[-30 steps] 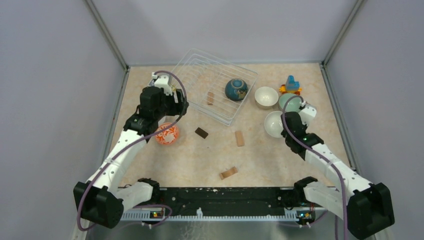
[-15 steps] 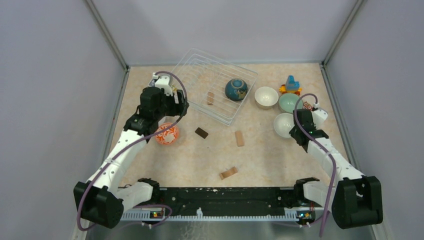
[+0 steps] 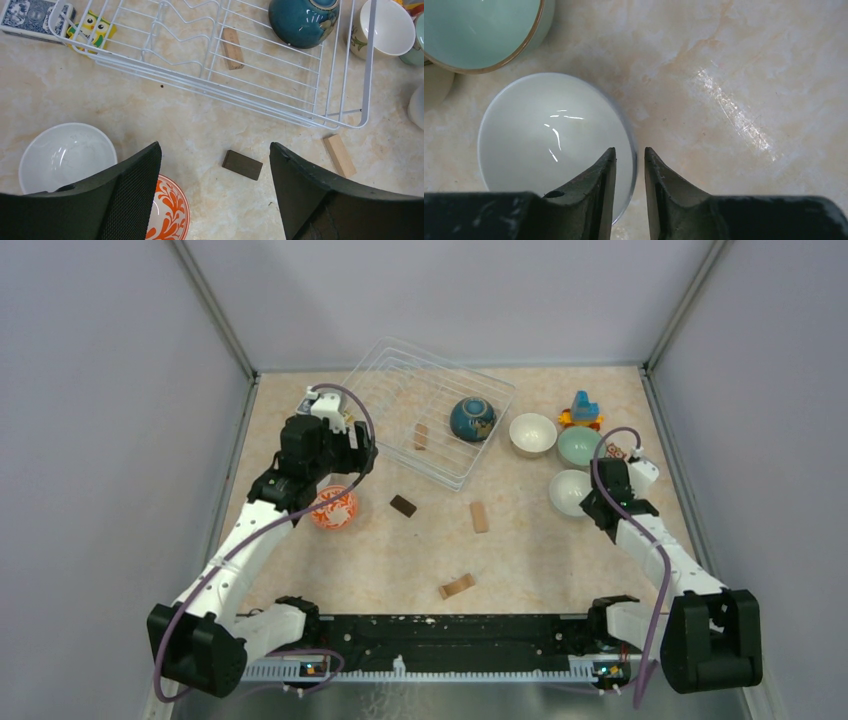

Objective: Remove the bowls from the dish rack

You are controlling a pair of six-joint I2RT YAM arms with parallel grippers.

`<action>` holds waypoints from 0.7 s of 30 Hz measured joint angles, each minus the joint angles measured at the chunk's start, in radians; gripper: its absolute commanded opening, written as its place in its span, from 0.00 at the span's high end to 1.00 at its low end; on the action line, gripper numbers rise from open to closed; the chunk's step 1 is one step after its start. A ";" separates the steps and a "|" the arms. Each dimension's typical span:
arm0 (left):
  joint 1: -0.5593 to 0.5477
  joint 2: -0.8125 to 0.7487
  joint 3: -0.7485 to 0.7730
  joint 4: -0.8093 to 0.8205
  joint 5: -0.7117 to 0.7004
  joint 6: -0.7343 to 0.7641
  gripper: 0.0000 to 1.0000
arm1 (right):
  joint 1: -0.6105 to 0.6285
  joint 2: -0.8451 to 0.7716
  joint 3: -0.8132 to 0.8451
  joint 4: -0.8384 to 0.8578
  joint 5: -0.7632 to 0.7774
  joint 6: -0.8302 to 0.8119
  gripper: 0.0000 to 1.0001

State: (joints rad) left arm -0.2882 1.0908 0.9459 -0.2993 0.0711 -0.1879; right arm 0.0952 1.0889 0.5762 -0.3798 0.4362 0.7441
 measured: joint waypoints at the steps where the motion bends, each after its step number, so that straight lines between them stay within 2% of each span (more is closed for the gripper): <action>1: 0.000 -0.001 0.000 -0.001 0.000 0.000 0.16 | 0.000 0.000 0.000 0.003 0.002 0.000 0.67; 4: 0.000 -0.005 0.000 -0.001 0.002 0.000 0.15 | -0.001 -0.003 0.000 0.007 0.006 -0.007 0.58; 7: 0.000 -0.010 0.000 -0.001 0.009 0.000 0.15 | -0.001 -0.016 0.000 0.006 0.014 -0.016 0.43; 13: 0.000 -0.015 0.000 -0.001 0.026 0.000 0.14 | -0.002 -0.087 0.019 -0.024 0.002 -0.072 0.27; 16: 0.000 -0.015 0.000 -0.001 0.039 -0.001 0.06 | -0.004 -0.101 0.086 -0.054 -0.055 -0.110 0.18; 17: 0.000 -0.015 0.000 -0.001 0.046 -0.001 0.02 | -0.005 -0.102 0.122 -0.064 -0.084 -0.123 0.16; 21: 0.000 -0.008 0.005 -0.006 0.086 -0.013 0.01 | -0.005 -0.105 0.227 -0.088 -0.173 -0.158 0.14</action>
State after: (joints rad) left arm -0.2882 1.0824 0.9512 -0.3054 0.1574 -0.2005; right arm 0.0902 0.9844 0.8036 -0.4679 0.2634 0.5861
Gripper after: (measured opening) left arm 0.982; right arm 0.845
